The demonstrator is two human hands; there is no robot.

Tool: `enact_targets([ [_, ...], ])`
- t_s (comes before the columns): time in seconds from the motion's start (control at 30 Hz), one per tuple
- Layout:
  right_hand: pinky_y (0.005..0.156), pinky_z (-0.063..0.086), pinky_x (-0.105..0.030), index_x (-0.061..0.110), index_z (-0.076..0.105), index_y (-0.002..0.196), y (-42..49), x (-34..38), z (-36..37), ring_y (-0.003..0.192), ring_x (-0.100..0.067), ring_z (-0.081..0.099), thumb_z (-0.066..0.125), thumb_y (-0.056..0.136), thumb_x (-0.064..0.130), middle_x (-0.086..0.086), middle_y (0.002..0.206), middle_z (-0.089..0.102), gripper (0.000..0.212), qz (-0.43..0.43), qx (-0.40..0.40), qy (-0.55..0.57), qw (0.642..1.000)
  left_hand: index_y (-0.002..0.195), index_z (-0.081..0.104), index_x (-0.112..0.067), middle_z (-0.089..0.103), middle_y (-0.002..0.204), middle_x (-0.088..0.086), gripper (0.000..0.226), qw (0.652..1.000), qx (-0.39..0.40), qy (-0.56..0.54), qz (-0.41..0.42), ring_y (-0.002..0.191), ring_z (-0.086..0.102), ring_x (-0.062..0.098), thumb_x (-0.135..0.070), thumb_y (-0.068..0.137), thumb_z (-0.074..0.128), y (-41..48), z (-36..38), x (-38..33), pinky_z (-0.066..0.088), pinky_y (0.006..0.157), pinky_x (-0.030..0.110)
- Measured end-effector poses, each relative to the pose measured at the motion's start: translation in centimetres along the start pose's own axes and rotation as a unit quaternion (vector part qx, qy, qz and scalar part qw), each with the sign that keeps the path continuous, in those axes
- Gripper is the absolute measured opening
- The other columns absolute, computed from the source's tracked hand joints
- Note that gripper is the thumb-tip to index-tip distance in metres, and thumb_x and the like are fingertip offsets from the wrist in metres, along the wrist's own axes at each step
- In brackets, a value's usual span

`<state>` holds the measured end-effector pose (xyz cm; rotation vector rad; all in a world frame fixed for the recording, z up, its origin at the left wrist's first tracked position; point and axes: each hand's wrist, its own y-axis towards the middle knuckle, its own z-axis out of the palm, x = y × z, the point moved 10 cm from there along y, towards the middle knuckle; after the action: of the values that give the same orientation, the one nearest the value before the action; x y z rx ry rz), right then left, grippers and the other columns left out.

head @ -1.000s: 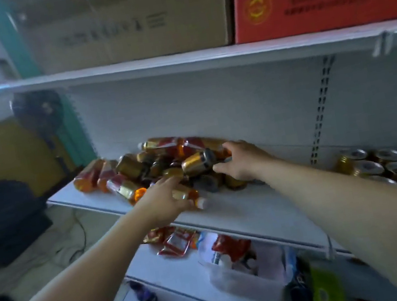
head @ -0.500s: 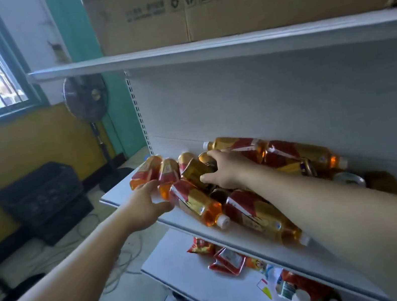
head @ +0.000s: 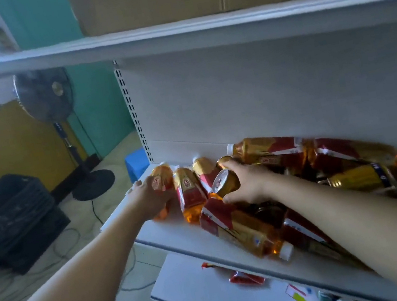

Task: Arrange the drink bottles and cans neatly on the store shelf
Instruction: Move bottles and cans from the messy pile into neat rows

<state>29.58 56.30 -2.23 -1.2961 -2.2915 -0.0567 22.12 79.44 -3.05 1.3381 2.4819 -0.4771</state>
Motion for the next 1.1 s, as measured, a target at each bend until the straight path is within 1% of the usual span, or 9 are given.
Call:
enact_targets([
  [0.1, 0.097, 0.043, -0.031, 0.030, 0.028, 0.150, 0.2, -0.4, 0.1, 0.124, -0.022, 0.049, 0.078, 0.074, 0.048, -0.001, 0.144, 0.047, 0.092, 0.037, -0.024, 0.026, 0.999, 0.137, 0.035, -0.008, 0.061, 0.113, 0.019, 0.076, 0.991, 0.053, -0.120, -0.013, 0.085, 0.065, 0.031, -0.049, 0.081, 0.067, 2.5, 1.9, 1.8, 0.054, 0.073, 0.035],
  [0.27, 0.092, 0.039, -0.026, 0.028, 0.040, 0.142, -1.6, -0.8, -1.3, 0.116, -0.016, 0.052, 0.080, 0.076, 0.038, 0.003, 0.130, 0.056, 0.078, 0.059, -0.167, 0.117, 0.977, 0.118, 0.047, -0.006, 0.062, 0.105, 0.015, 0.064, 0.989, 0.045, -0.143, -0.016, 0.085, 0.057, 0.028, -0.042, 0.074, 0.076, 4.6, 3.4, 3.7, 0.042, 0.065, 0.031],
  [0.37, 0.096, 0.045, -0.031, 0.031, 0.044, 0.136, -3.4, -0.6, -1.9, 0.116, -0.016, 0.055, 0.080, 0.074, 0.038, 0.008, 0.123, 0.058, 0.072, 0.055, -0.242, 0.182, 0.952, 0.109, 0.056, -0.004, 0.062, 0.083, 0.012, 0.044, 0.945, 0.033, -0.324, -0.042, 0.063, 0.054, 0.022, -0.033, 0.080, 0.069, 5.0, 3.6, 5.5, 0.038, 0.052, 0.025],
  [0.53, 0.091, 0.043, -0.027, 0.028, 0.047, 0.131, -7.4, -0.1, -3.2, 0.110, -0.013, 0.055, 0.079, 0.076, 0.036, 0.008, 0.120, 0.058, 0.065, 0.056, -0.327, 0.221, 0.917, 0.115, 0.055, -0.013, 0.063, 0.089, 0.005, 0.034, 0.833, 0.006, -0.553, 0.012, 0.080, 0.062, 0.025, -0.016, 0.084, 0.065, 2.0, 2.0, 6.0, 0.051, 0.072, 0.036],
  [0.63, 0.082, 0.040, -0.017, 0.028, 0.048, 0.127, -10.9, -0.4, -4.1, 0.105, -0.010, 0.054, 0.079, 0.078, 0.033, 0.008, 0.114, 0.056, 0.058, 0.054, -0.377, 0.256, 0.889, 0.112, 0.055, -0.016, 0.066, 0.099, 0.008, 0.044, 0.762, 0.106, -0.629, 0.112, 0.088, 0.065, 0.024, -0.007, 0.071, 0.065, -2.7, 0.4, 1.3, 0.054, 0.076, 0.034],
  [0.77, 0.089, 0.044, -0.023, 0.030, 0.051, 0.118, -17.3, -2.6, -5.7, 0.103, -0.008, 0.059, 0.079, 0.077, 0.030, 0.011, 0.110, 0.061, 0.050, 0.051, -0.448, 0.323, 0.832, 0.108, 0.050, -0.012, 0.067, 0.091, 0.011, 0.049, 0.721, 0.200, -0.641, 0.173, 0.074, 0.070, 0.025, -0.010, 0.061, 0.063, -9.5, 0.7, -6.4, 0.056, 0.061, 0.033],
  [0.9, 0.072, 0.046, -0.011, 0.026, 0.056, 0.108, -27.2, -7.0, -7.5, 0.080, 0.009, 0.060, 0.079, 0.078, 0.019, 0.015, 0.094, 0.062, 0.039, 0.064, -0.530, 0.365, 0.763, 0.128, 0.042, -0.010, 0.064, 0.110, 0.018, 0.064, 0.681, 0.291, -0.644, 0.192, 0.082, 0.070, 0.027, -0.021, 0.071, 0.069, -18.7, 4.9, -15.9, 0.056, 0.062, 0.037],
  [1.0, 0.076, 0.054, -0.028, 0.030, 0.056, 0.097, -36.1, -11.6, -7.9, 0.084, -0.009, 0.063, 0.077, 0.081, 0.019, 0.008, 0.093, 0.064, 0.029, 0.088, -0.557, 0.396, 0.725, 0.132, 0.038, -0.013, 0.061, 0.115, 0.017, 0.053, 0.651, 0.370, -0.635, 0.193, 0.089, 0.068, 0.029, -0.011, 0.084, 0.063, -27.2, 9.3, -22.6, 0.058, 0.070, 0.044],
  [1.1, 0.072, 0.051, -0.029, 0.029, 0.055, 0.106, -45.4, -16.0, -8.2, 0.088, -0.014, 0.063, 0.075, 0.084, 0.023, 0.005, 0.098, 0.063, 0.031, 0.122, -0.572, 0.400, 0.706, 0.132, 0.037, -0.012, 0.059, 0.119, 0.021, 0.067, 0.610, 0.436, -0.627, 0.210, 0.091, 0.068, 0.033, -0.018, 0.072, 0.065, -34.9, 13.4, -28.5, 0.054, 0.079, 0.048],
])
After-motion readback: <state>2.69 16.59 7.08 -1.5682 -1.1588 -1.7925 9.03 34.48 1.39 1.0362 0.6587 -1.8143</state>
